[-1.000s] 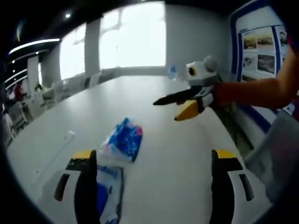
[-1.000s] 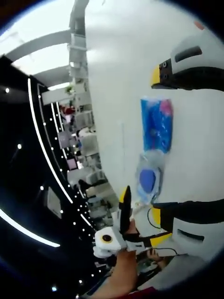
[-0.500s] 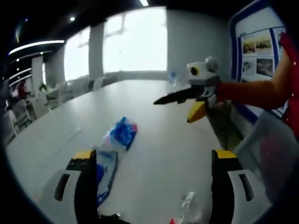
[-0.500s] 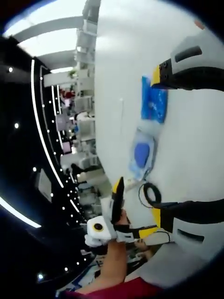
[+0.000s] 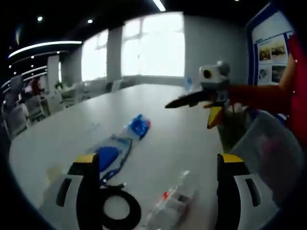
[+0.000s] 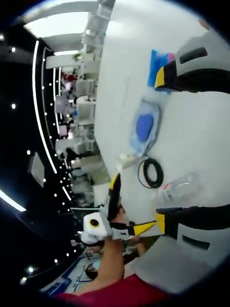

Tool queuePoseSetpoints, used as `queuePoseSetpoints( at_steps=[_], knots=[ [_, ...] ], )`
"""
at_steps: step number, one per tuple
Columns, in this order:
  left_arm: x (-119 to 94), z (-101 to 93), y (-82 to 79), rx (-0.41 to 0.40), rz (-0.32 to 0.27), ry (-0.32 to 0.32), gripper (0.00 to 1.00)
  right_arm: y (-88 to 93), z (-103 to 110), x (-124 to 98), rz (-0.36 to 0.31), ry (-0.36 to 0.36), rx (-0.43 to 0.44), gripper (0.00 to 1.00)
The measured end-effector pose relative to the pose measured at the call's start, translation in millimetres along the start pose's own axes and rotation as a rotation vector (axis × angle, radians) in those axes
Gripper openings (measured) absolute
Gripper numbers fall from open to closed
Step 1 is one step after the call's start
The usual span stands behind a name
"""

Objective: Arrange the tabletop items into an orderly group along one side of the table until the central work area is clear of visible clutter.

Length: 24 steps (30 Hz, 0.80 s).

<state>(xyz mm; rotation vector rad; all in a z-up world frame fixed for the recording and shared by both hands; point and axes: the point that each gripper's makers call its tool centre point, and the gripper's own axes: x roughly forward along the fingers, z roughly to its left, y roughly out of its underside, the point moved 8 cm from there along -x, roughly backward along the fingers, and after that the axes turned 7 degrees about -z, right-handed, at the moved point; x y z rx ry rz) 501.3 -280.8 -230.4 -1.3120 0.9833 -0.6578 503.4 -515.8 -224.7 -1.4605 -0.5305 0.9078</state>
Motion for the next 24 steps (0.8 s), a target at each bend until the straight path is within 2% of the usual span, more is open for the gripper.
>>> queuePoseSetpoints(
  at_steps=[11, 18, 24],
  knots=[
    [-53, 13.8, 13.6, -0.066, -0.021, -0.122, 0.98, -7.2, 31, 39, 0.046, -0.108, -0.039, 0.99],
    [-72, 21.6, 19.3, -0.08, -0.032, -0.176, 0.97, -11.1, 43, 69, 0.078, -0.173, -0.059, 0.99],
    [-79, 27.6, 28.9, -0.112, -0.03, -0.205, 0.96, -7.9, 47, 87, 0.111, -0.202, -0.051, 0.99]
  ],
)
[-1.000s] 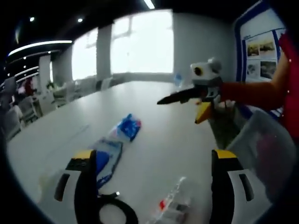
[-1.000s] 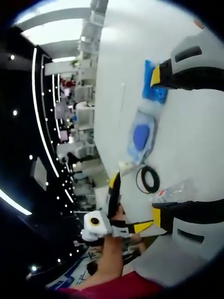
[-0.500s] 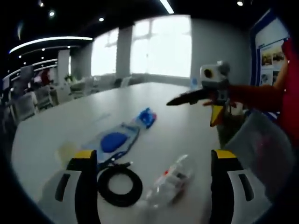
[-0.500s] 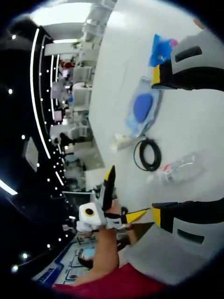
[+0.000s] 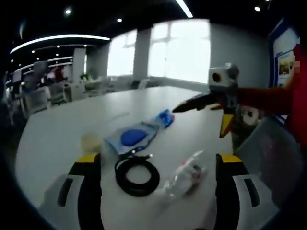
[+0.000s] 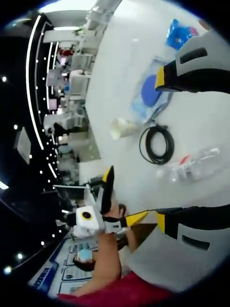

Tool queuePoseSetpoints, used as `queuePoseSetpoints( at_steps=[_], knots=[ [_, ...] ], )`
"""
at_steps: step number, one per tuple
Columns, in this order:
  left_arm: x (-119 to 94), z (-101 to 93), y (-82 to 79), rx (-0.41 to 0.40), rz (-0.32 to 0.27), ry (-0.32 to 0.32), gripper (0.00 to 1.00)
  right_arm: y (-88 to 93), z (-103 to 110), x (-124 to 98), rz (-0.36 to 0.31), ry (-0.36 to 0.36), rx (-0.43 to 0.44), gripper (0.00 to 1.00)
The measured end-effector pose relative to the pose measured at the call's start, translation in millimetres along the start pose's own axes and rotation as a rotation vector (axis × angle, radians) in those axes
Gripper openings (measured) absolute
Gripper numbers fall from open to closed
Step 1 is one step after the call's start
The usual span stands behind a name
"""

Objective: Arrange the tabletop items into an orderly group along one side of the table until the central work area is clear of visible clutter.

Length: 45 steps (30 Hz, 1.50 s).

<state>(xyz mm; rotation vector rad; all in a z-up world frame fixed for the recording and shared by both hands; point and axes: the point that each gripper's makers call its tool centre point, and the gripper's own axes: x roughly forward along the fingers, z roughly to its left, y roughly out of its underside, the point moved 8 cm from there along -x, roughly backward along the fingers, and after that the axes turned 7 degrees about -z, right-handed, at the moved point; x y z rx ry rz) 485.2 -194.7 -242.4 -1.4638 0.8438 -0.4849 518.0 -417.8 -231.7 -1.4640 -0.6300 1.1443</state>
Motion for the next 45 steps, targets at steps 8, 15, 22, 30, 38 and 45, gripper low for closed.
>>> queuePoseSetpoints(
  at_steps=[8, 15, 22, 30, 38, 45],
  knots=[
    [-4, 12.5, 9.6, -0.057, 0.002, -0.04, 0.94, 3.8, -1, 22, 0.02, -0.021, 0.019, 0.99],
    [5, 21.1, 15.0, -0.079, 0.022, -0.048, 0.9, 7.2, -6, 34, 0.033, -0.017, 0.04, 0.97],
    [18, 31.4, 21.5, -0.097, 0.052, -0.059, 0.86, 11.3, -14, 44, 0.042, 0.004, 0.068, 0.94],
    [28, 46.6, 38.0, -0.156, 0.098, -0.087, 0.81, 22.0, -26, 55, 0.081, 0.042, 0.108, 0.87],
    [39, 53.5, 50.9, -0.157, 0.147, -0.09, 0.73, 36.5, -37, 67, 0.131, 0.081, 0.149, 0.73],
    [47, 61.1, 60.9, -0.158, 0.181, -0.101, 0.66, 45.9, -41, 80, 0.156, 0.098, 0.186, 0.64]
  ],
)
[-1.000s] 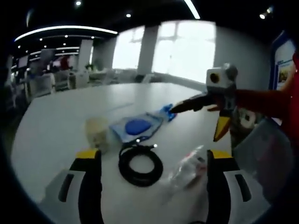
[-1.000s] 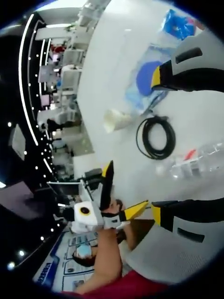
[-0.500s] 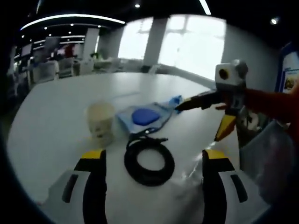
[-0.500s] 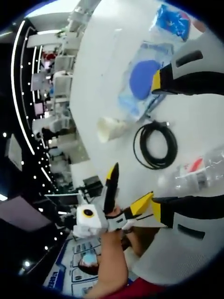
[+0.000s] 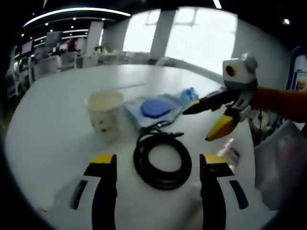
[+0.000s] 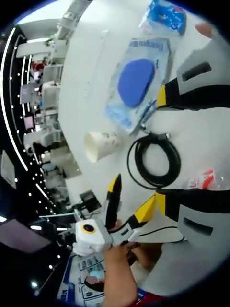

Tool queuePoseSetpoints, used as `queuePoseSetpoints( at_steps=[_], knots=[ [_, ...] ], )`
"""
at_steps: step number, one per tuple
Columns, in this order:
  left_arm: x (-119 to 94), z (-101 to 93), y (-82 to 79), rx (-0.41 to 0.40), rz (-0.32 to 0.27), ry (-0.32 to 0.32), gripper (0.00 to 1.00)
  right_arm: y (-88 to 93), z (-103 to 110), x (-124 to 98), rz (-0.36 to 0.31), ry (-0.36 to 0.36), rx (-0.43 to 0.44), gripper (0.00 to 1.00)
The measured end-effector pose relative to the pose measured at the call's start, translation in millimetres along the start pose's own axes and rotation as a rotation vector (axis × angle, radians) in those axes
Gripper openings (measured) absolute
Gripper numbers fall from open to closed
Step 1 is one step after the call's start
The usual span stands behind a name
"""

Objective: Arrange the tabletop items into an orderly group along one side of the table until the central work area is clear of visible clutter.

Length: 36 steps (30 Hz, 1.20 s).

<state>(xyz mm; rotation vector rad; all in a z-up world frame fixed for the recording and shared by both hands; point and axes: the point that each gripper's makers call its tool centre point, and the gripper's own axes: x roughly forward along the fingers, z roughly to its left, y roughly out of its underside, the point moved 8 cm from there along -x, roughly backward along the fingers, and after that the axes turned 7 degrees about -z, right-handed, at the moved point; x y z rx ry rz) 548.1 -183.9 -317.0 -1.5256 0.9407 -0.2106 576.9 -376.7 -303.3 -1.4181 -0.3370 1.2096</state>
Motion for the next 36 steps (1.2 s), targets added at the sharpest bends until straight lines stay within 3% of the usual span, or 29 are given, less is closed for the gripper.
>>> queuePoseSetpoints(
  at_steps=[10, 16, 25, 36],
  knots=[
    [6, 6.8, 8.3, 0.002, 0.021, 0.0, 0.62, 6.1, -4, 20, 0.043, 0.033, 0.035, 0.56],
    [9, 7.2, 15.7, 0.01, 0.044, 0.004, 0.6, 7.5, -3, 31, 0.075, 0.063, 0.012, 0.48],
    [12, 8.5, 18.8, 0.017, 0.051, 0.015, 0.57, 9.2, 0, 39, 0.102, 0.087, -0.023, 0.46],
    [15, 7.4, 23.2, 0.023, 0.067, 0.037, 0.5, 12.6, 1, 45, 0.142, 0.099, -0.075, 0.31]
  ],
)
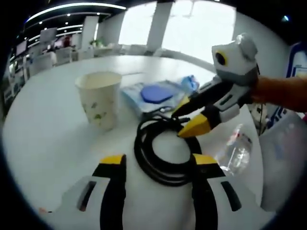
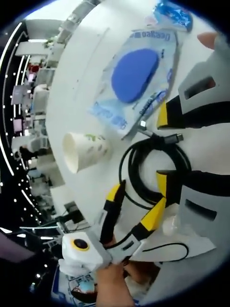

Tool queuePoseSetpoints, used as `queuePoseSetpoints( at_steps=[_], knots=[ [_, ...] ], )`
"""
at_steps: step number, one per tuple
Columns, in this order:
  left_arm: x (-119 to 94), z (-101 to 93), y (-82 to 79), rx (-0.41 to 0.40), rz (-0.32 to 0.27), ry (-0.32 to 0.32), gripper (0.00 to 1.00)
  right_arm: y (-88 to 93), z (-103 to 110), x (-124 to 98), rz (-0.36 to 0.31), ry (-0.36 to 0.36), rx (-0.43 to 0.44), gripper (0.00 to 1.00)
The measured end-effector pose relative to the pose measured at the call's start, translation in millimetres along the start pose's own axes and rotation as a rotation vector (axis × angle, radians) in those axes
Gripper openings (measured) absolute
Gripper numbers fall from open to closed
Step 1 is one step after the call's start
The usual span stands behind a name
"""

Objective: Arrange the tabletop items into an orderly group along one side of the table until the central work area is clear of visible clutter.

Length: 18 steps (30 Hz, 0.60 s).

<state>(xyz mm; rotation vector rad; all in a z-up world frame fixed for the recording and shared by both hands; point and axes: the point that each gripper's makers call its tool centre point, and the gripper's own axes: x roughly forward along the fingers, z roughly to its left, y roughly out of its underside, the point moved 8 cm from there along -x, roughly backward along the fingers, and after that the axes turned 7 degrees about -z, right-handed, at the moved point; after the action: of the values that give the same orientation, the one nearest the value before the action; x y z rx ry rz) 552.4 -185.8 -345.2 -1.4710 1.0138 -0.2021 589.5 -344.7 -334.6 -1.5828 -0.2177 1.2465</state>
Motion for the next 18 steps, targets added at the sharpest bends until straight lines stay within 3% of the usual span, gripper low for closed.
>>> queuePoseSetpoints(
  at_steps=[6, 12, 18],
  knots=[
    [1.9, -1.0, 0.3, 0.007, -0.002, 0.011, 0.47, 6.8, 0.6, 2.9, 0.052, 0.02, -0.032, 0.26],
    [3.8, -1.4, 0.8, 0.01, -0.005, 0.016, 0.46, 6.0, -0.5, 3.2, 0.051, 0.035, -0.022, 0.22],
    [4.0, -2.3, 0.7, 0.015, -0.004, 0.018, 0.44, 1.4, -2.9, -0.6, 0.03, 0.053, -0.024, 0.13]
  ],
)
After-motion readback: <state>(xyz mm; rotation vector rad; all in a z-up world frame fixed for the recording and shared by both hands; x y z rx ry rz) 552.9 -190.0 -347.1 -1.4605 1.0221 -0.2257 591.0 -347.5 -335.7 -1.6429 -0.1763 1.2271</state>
